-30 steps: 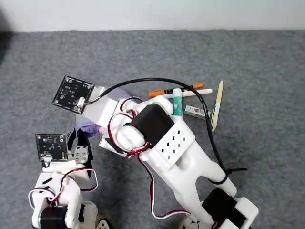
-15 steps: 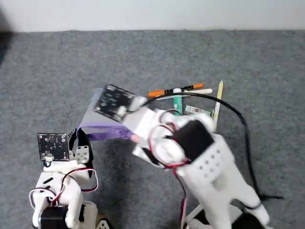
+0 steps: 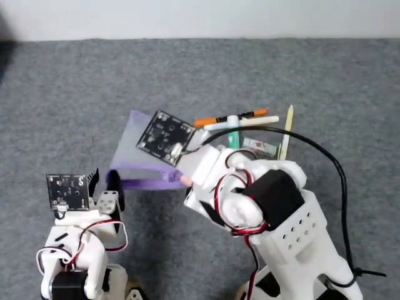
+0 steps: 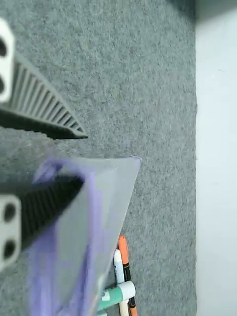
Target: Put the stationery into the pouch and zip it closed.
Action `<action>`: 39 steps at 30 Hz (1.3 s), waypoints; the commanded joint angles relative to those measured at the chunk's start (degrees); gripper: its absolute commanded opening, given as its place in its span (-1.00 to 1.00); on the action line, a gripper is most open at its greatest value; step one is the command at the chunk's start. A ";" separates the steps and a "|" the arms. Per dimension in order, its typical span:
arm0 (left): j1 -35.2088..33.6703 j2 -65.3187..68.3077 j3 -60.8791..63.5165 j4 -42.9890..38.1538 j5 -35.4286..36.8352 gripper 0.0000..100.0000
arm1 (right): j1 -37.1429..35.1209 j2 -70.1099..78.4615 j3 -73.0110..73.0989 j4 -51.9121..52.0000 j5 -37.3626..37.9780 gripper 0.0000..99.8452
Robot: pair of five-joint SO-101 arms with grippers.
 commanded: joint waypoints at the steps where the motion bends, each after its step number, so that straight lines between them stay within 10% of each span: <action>1: -0.09 -0.53 0.84 -0.79 -0.35 -0.52 | -0.92 -2.15 -0.35 2.33 0.35 -0.98; 16: -0.09 -0.53 4.70 -4.66 -4.31 -0.98 | 1.36 -4.97 -0.18 2.42 0.53 -0.98; 27: 1.49 -0.44 -1.19 1.67 -6.59 -0.98 | 14.46 -5.32 -0.18 2.33 7.82 -0.98; 39: 1.93 -0.44 -5.05 7.03 -3.96 -0.98 | 14.55 -8.40 -0.44 2.42 -0.35 -0.76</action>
